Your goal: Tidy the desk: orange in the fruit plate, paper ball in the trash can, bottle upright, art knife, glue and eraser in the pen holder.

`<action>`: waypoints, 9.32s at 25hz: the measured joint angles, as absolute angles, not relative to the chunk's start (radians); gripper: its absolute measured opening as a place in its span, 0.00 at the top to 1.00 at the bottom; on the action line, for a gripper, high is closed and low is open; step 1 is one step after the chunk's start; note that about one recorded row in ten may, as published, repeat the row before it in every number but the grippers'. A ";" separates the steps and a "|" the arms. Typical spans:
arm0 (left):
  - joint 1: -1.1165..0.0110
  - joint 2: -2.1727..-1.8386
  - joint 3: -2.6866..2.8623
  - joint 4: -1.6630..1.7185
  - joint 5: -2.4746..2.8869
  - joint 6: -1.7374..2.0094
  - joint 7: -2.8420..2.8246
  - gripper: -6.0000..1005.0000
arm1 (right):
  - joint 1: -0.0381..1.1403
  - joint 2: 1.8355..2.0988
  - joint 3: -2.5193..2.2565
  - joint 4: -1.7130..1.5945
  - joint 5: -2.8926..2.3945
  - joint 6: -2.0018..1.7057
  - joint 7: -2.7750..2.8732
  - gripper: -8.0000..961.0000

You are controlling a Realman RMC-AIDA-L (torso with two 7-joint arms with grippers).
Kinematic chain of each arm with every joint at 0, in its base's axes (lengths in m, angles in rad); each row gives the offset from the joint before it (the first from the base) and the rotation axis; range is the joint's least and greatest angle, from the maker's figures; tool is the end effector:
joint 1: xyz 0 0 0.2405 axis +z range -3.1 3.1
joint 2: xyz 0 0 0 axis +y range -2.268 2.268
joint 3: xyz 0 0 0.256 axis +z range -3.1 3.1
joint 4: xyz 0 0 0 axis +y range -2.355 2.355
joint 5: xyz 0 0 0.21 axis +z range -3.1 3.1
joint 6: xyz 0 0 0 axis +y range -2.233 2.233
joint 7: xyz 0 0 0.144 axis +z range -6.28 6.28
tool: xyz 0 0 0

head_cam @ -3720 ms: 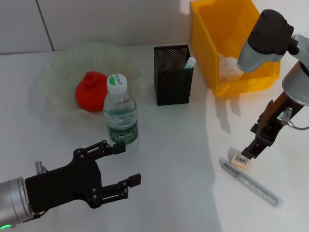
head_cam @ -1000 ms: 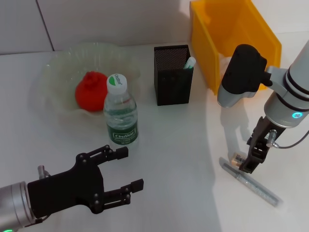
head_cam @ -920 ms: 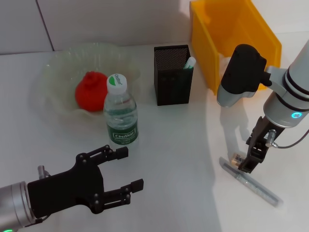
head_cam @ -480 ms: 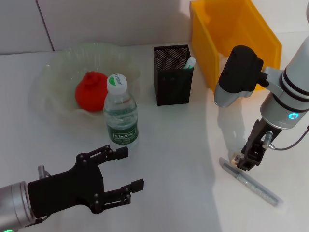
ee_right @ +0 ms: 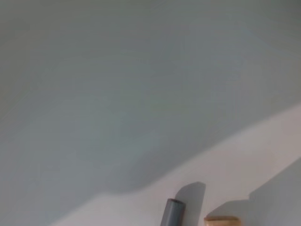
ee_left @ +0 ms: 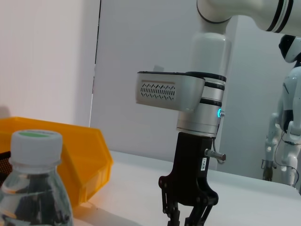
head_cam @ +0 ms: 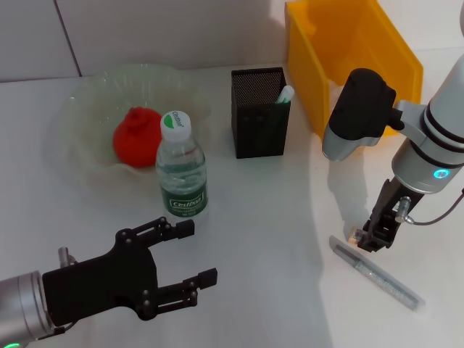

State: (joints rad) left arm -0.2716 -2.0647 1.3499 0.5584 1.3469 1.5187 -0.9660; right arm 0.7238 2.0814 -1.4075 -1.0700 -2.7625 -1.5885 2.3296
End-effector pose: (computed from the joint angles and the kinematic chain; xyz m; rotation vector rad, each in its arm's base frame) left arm -0.2655 0.2500 -0.0533 -2.7402 -0.3398 -0.9690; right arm 0.2142 0.3560 -0.0198 -2.6963 0.7124 -0.9408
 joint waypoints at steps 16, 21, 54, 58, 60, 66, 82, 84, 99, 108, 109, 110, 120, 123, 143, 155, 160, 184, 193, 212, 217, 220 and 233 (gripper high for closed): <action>-0.269 -2.065 1.350 0.558 1.347 1.522 -0.965 0.22 | 0.710 2.081 -1.331 -1.169 -2.736 -1.614 2.321 0.73; -0.268 -2.065 1.350 0.558 1.347 1.522 -0.962 0.22 | 0.716 2.080 -1.226 -1.258 -2.670 -1.652 2.309 0.71; -0.277 -2.063 1.350 0.561 1.347 1.532 -0.959 0.22 | 0.904 2.079 -1.175 -1.057 -2.589 -1.176 2.294 0.61; -0.275 -2.063 1.350 0.561 1.347 1.532 -0.959 0.22 | 0.905 2.080 -1.183 -1.049 -2.589 -1.172 2.294 0.60; -0.273 -2.063 1.350 0.561 1.347 1.532 -0.959 0.22 | 0.903 2.081 -1.183 -1.052 -2.589 -1.170 2.296 0.60; -0.270 -2.062 1.350 0.560 1.347 1.532 -0.959 0.22 | 0.899 2.082 -1.181 -1.069 -2.589 -1.180 2.302 0.40; -0.271 -2.062 1.341 0.560 1.347 1.532 -0.959 0.22 | 0.770 2.082 -1.166 -1.384 -2.590 -1.480 2.385 0.32; -0.271 -2.062 1.340 0.560 1.347 1.531 -0.958 0.22 | 0.741 2.081 -1.167 -1.406 -2.590 -1.507 2.384 0.32; -0.276 -2.062 1.339 0.560 1.347 1.523 -0.957 0.22 | 0.653 2.079 -1.143 -1.455 -2.588 -1.634 2.352 0.32; -0.278 -2.062 1.339 0.561 1.347 1.524 -0.957 0.22 | 0.648 2.079 -1.144 -1.455 -2.588 -1.651 2.343 0.32; -0.278 -2.062 1.339 0.561 1.347 1.525 -0.957 0.22 | 0.647 2.079 -1.144 -1.455 -2.588 -1.657 2.338 0.32; -0.278 -2.062 1.339 0.561 1.347 1.525 -0.957 0.22 | 0.647 2.079 -1.144 -1.455 -2.588 -1.670 2.324 0.32; -0.278 -2.062 1.339 0.561 1.347 1.525 -0.953 0.22 | 0.655 2.076 -1.119 -1.455 -2.592 -1.757 2.292 0.32; -0.278 -2.064 1.339 0.560 1.347 1.525 -0.949 0.22 | 0.651 2.076 -1.116 -1.455 -2.593 -1.780 2.297 0.32; -0.278 -2.065 1.335 0.560 1.347 1.522 -0.935 0.22 | 0.568 2.074 -1.088 -1.433 -2.613 -1.915 2.220 0.33; -0.278 -2.071 1.326 0.536 1.330 1.518 -0.920 0.22 | 0.674 2.072 -1.210 -1.491 -2.645 -2.020 1.509 0.34; -0.276 -2.072 1.326 0.517 1.256 1.514 -0.896 0.22 | 0.746 2.075 -1.297 -1.484 -2.693 -2.022 1.300 0.34; -0.342 -2.077 1.328 0.391 1.104 1.410 -0.877 0.22 | 0.756 2.077 -1.484 -1.363 -2.732 -1.865 0.450 0.34; -0.349 -2.073 1.328 0.389 1.103 1.399 -0.877 0.22 | 0.730 2.079 -1.454 -1.319 -2.719 -1.852 0.177 0.34; -0.365 -2.077 1.325 0.389 1.103 1.365 -0.884 0.22 | 0.754 2.071 -1.379 -1.173 -2.712 -1.853 -0.124 0.34; -0.369 -2.077 1.329 0.389 1.103 1.360 -0.885 0.22 | 0.774 2.069 -1.387 -1.128 -2.722 -1.847 -0.140 0.34; -0.370 -2.077 1.331 0.388 1.103 1.349 -0.886 0.22 | 0.784 2.069 -1.387 -1.105 -2.727 -1.838 -0.164 0.34; -0.380 -2.079 1.332 0.385 1.103 1.342 -0.880 0.22 | 0.832 2.068 -1.399 -1.019 -2.735 -1.804 -0.262 0.34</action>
State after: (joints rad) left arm -0.3801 -2.0786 1.3323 0.3849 1.1029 1.3415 -0.8803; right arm 0.8316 2.0682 -1.3991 -1.0188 -2.7351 -1.8040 -0.2622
